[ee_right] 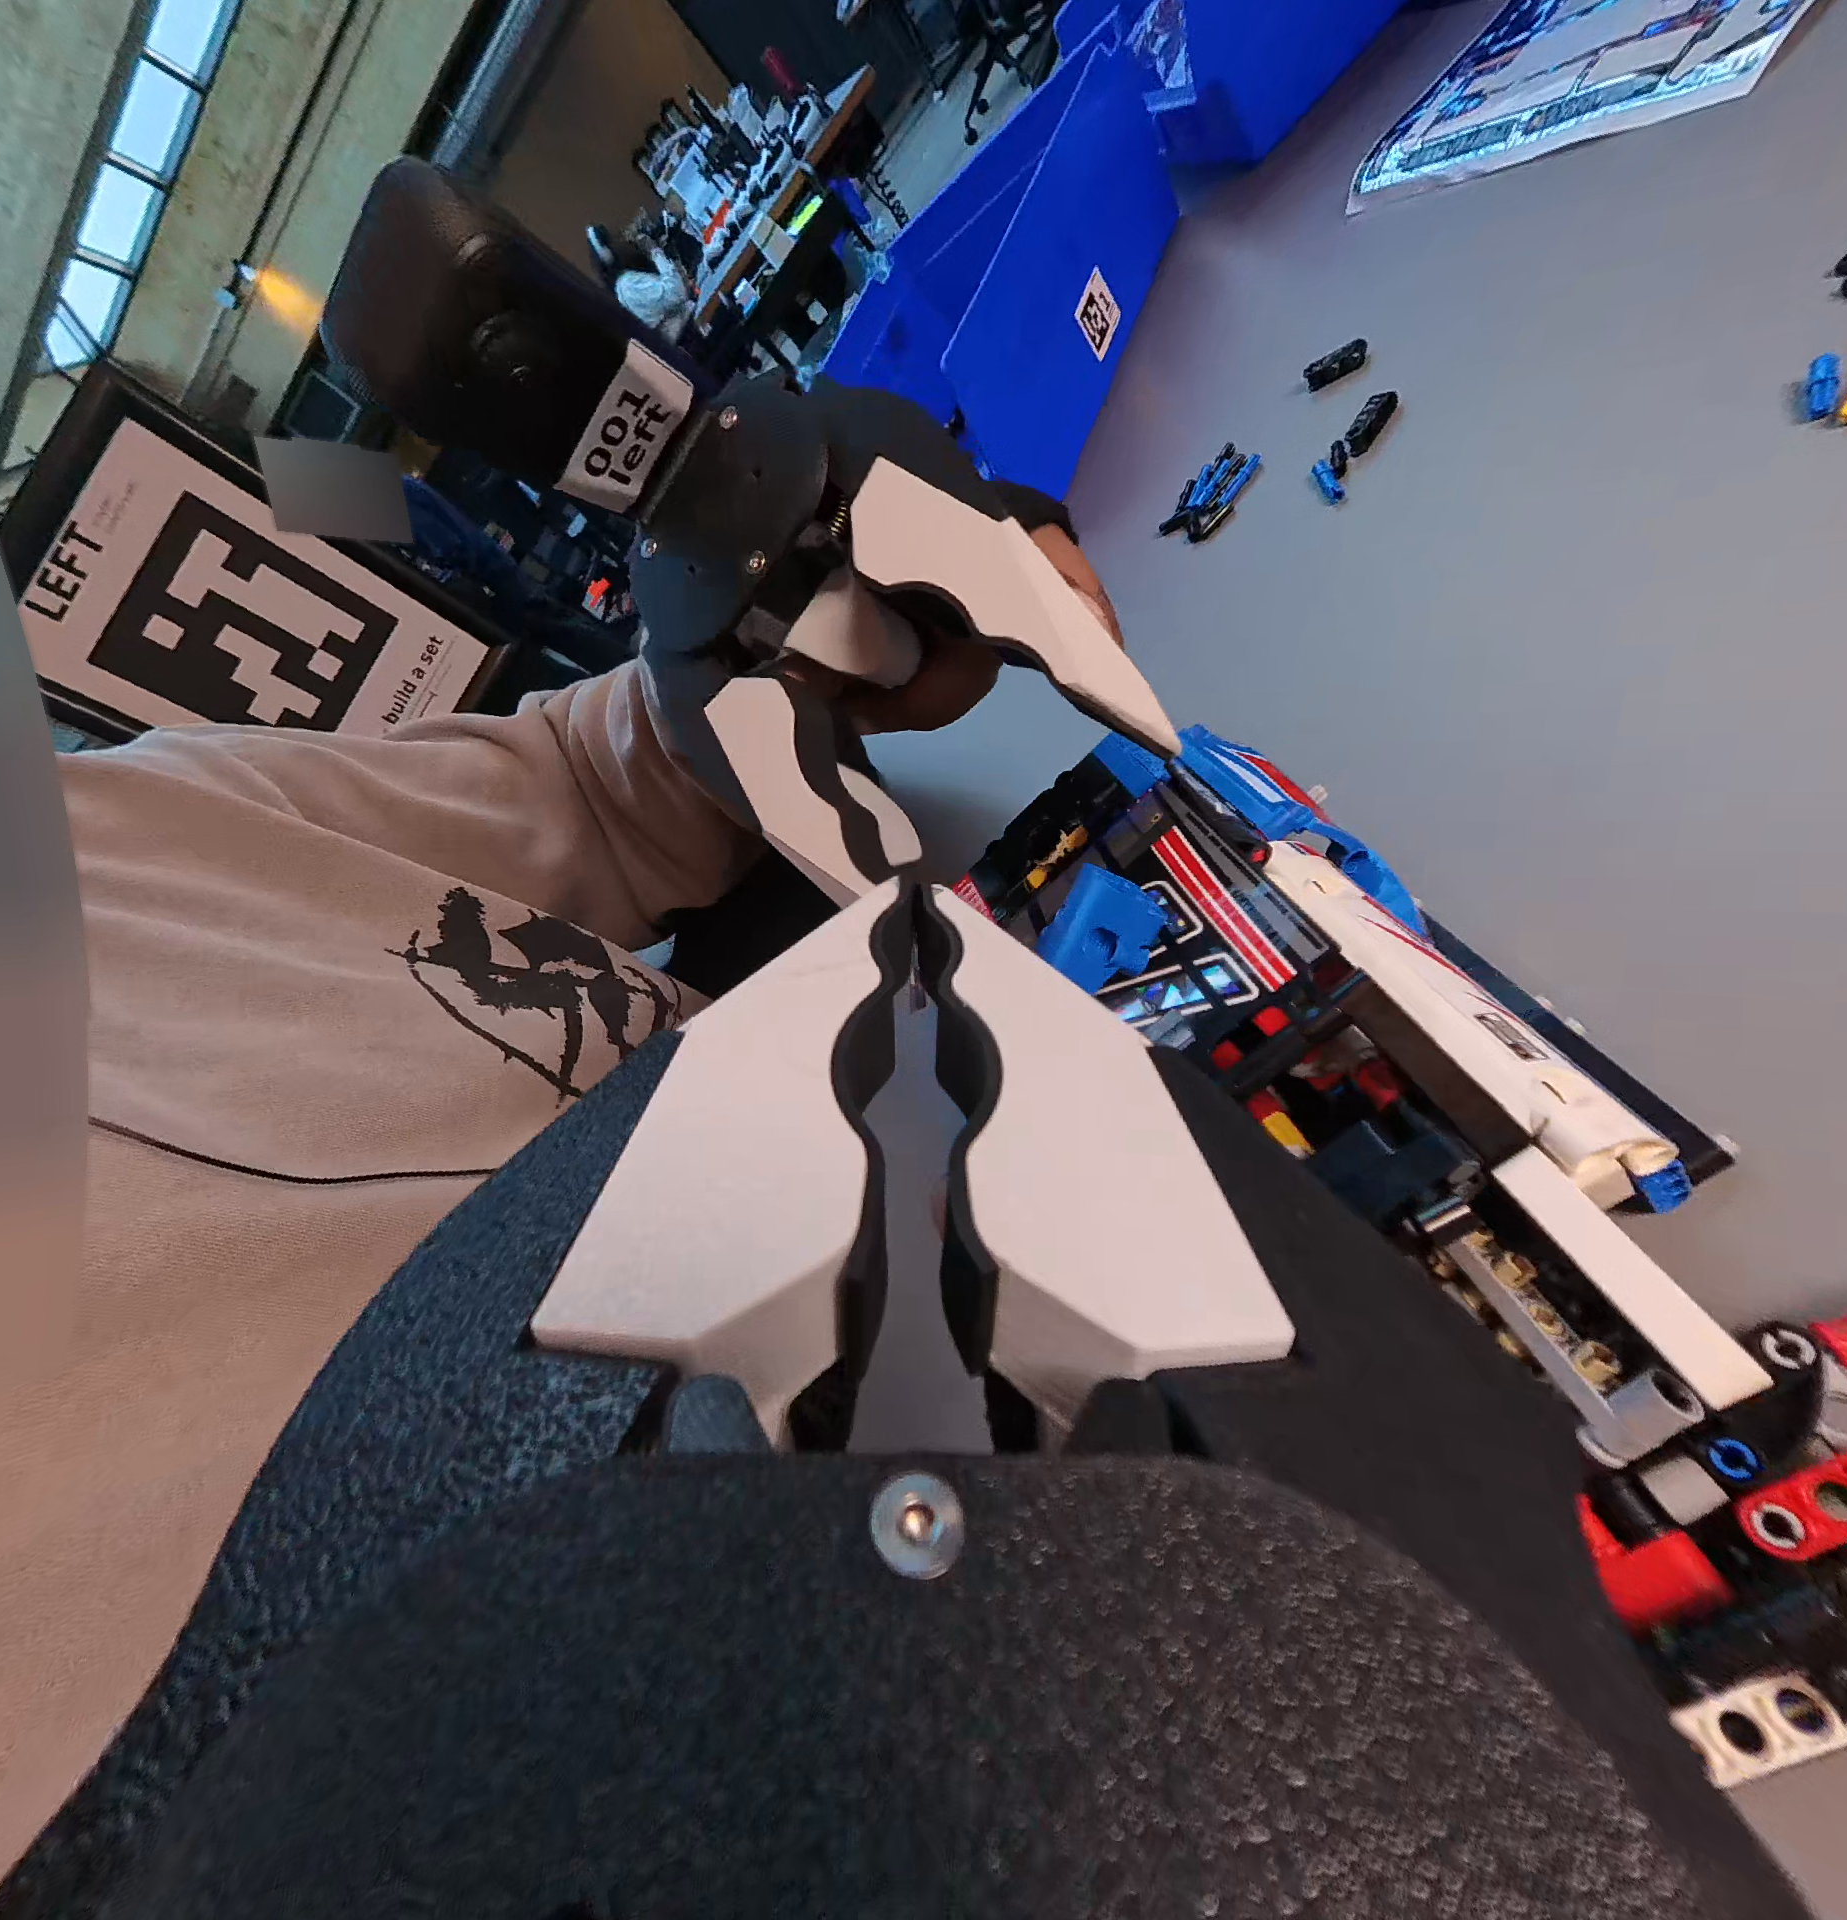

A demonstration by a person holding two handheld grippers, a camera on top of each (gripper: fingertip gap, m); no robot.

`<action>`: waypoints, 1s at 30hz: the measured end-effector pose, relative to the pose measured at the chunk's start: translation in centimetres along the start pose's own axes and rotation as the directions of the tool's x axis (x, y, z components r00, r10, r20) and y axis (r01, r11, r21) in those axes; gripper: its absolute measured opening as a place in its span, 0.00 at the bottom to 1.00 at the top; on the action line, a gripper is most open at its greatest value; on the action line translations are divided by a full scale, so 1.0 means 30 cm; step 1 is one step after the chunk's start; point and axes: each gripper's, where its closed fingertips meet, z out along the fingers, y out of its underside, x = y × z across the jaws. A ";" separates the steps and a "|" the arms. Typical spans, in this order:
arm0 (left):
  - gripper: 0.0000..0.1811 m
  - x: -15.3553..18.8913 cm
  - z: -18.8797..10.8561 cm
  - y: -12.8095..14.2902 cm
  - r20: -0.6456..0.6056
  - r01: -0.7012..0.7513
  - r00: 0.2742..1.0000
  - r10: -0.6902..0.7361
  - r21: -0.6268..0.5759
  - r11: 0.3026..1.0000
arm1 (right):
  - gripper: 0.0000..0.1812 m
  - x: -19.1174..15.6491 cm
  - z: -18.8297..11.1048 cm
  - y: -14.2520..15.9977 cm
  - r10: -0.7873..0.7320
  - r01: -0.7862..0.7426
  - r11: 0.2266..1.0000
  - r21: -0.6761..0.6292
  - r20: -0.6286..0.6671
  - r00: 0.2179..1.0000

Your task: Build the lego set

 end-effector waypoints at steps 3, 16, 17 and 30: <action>0.37 0.005 0.000 0.005 0.000 -0.004 1.000 0.004 0.024 1.000 | 0.00 0.017 0.011 -0.007 0.037 -0.037 0.999 -0.008 0.003 0.999; 0.23 0.029 0.028 0.009 -0.011 -0.101 0.995 0.101 0.043 0.994 | 0.00 0.057 0.035 0.002 0.072 -0.074 0.995 -0.063 -0.035 0.997; 0.22 0.029 0.030 0.009 -0.012 -0.107 0.994 0.107 0.043 0.993 | 0.00 0.061 0.037 0.005 0.069 -0.071 0.995 -0.071 -0.040 0.997; 0.23 0.038 0.020 0.010 -0.021 -0.097 0.995 0.098 0.064 0.993 | 0.00 0.059 0.049 0.017 -0.029 0.020 0.991 -0.133 -0.065 0.997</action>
